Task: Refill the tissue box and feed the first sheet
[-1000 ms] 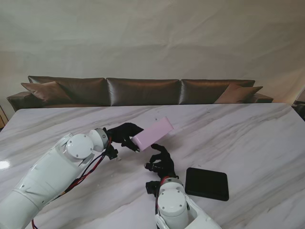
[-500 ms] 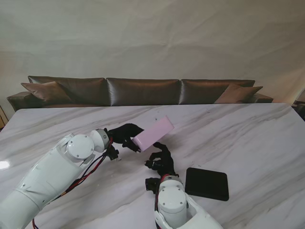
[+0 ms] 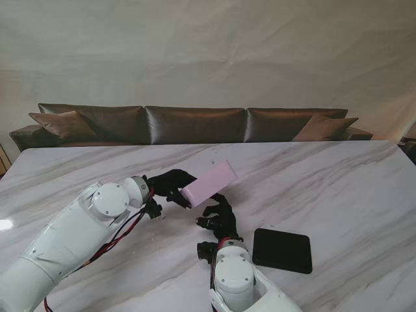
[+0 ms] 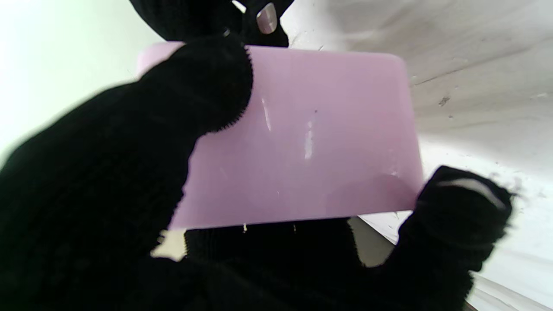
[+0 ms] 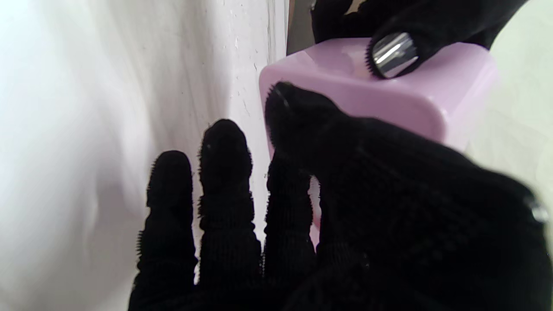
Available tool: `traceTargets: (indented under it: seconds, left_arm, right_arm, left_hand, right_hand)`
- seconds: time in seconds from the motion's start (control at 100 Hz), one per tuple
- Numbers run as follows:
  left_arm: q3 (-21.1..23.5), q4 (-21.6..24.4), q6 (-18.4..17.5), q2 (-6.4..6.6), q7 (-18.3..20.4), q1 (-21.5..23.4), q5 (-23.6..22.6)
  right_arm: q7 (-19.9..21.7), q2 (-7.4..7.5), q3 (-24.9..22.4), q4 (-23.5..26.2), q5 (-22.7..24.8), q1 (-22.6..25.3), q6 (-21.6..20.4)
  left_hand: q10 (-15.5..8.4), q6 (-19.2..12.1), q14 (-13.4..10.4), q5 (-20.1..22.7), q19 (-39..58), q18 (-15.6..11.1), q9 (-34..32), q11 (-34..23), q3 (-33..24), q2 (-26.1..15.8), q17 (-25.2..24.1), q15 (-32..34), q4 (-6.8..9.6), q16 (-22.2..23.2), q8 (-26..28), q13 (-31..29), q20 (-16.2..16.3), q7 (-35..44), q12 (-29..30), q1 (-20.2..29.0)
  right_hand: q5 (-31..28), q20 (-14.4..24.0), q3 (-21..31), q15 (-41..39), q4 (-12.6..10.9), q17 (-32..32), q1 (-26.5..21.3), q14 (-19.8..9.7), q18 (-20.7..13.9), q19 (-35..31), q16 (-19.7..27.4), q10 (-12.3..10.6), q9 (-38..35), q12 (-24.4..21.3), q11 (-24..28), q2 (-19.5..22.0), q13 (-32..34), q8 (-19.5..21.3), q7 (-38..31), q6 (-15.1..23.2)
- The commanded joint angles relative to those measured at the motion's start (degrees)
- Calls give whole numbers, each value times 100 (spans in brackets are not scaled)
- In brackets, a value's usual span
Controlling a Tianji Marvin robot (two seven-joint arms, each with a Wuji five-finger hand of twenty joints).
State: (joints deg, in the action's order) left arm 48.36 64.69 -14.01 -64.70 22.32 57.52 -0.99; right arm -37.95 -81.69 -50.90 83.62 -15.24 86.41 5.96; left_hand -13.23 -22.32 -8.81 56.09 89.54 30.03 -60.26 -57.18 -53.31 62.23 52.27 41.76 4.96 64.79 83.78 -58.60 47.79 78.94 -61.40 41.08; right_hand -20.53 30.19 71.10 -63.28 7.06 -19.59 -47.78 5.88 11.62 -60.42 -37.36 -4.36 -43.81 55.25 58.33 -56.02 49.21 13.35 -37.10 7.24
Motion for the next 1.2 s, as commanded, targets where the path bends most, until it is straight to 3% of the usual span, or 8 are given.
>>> traceTargets:
  seconds: [0.0, 0.16, 0.3, 0.57, 0.71, 0.98, 1.02, 1.19]
  left_arm:
    - [-25, -64, -19, -62, 67, -28, 26]
    - [-43, -74, -49, -77, 21, -32, 31]
    - [-22, -51, -15, -68, 20, -37, -7]
    - [41, -23, 45, -53, 6, -11, -72]
    - [66, -15, 72, -51, -4, 4, -85]
    - [63, 37, 58, -51, -14, 25, -69]
    - [67, 55, 58, -48, -15, 32, -73]
    - [100, 124, 74, -31, -5, 65, -88]
  right_arm:
    - [58, -19, -9, 80, 9, 31, -26]
    - [56, -18, -19, 92, 2, 28, -2]
    - [61, -9, -32, 125, -4, 69, 7]
    - [-66, 1, -125, 220, 75, 193, 72]
    - [-49, 27, -175, 265, 110, 255, 130]
    - [245, 97, -185, 283, 8, 272, 235]
    - [266, 99, -180, 280, -4, 265, 241]
    - [312, 103, -167, 286, -31, 246, 282]
  left_hand:
    - [537, -135, 399, 141, 1689, -2762, -1069, -2016, -1618, -1660, -95, 4269, 1016, 565, 96, -1319, -48, 247, -350, 532]
    - [532, -135, 393, 141, 1689, -2764, -1071, -2019, -1625, -1656, -87, 4265, 1006, 566, 97, -1323, -53, 246, -344, 528]
    - [525, -135, 385, 141, 1690, -2766, -1069, -2019, -1627, -1658, -86, 4259, 1003, 567, 98, -1325, -56, 245, -341, 524]
    - [526, -135, 385, 141, 1692, -2767, -1061, -2019, -1629, -1660, -87, 4258, 1005, 571, 99, -1325, -60, 245, -339, 532]
    - [527, -135, 385, 141, 1692, -2767, -1072, -2021, -1625, -1660, -87, 4257, 1004, 572, 99, -1326, -62, 245, -337, 535]
    - [527, -135, 385, 141, 1693, -2766, -1072, -2021, -1624, -1663, -85, 4256, 1006, 573, 100, -1326, -64, 245, -335, 531]
    - [527, -135, 385, 141, 1692, -2764, -1072, -2021, -1624, -1660, -85, 4256, 1007, 574, 100, -1326, -65, 245, -335, 527]
    - [525, -135, 385, 141, 1692, -2763, -1064, -2020, -1619, -1669, -85, 4256, 1007, 574, 100, -1326, -66, 245, -334, 527]
  right_hand:
    - [-18, 104, 113, -272, 111, 16, -151, -72, -155, -156, 12, -241, -191, 133, 55, -254, 177, -52, 8, 368]
    - [-70, 108, 131, -279, 104, 10, -156, -74, -159, -158, 13, -242, -200, 141, 56, -264, 186, -52, -4, 327]
    - [-751, 112, 131, -282, 107, 7, -181, -86, -157, -160, 18, -254, -208, 152, 60, -271, 193, 59, -286, 507]
    - [-1655, 106, 194, -304, 157, -11, -222, -107, -168, -177, 44, -296, -235, 150, 91, -345, 211, 2157, -1140, 1101]
    - [-1818, 103, 195, -298, 164, -8, -184, -120, -162, -174, 48, -294, -241, 155, 90, -352, 212, 2515, -1527, 1162]
    - [-1203, 108, 127, -217, 110, 58, -165, -44, -144, -122, 1, -206, -144, 160, -15, -281, 124, 1166, 338, 280]
    - [-1023, 123, 124, -209, 99, 60, -165, -44, -142, -113, -8, -205, -147, 167, -22, -274, 127, 588, 258, 225]
    - [-432, 119, 111, -208, 104, 79, -179, -44, -136, -92, -7, -192, -143, 169, -21, -258, 122, 381, 403, 72]
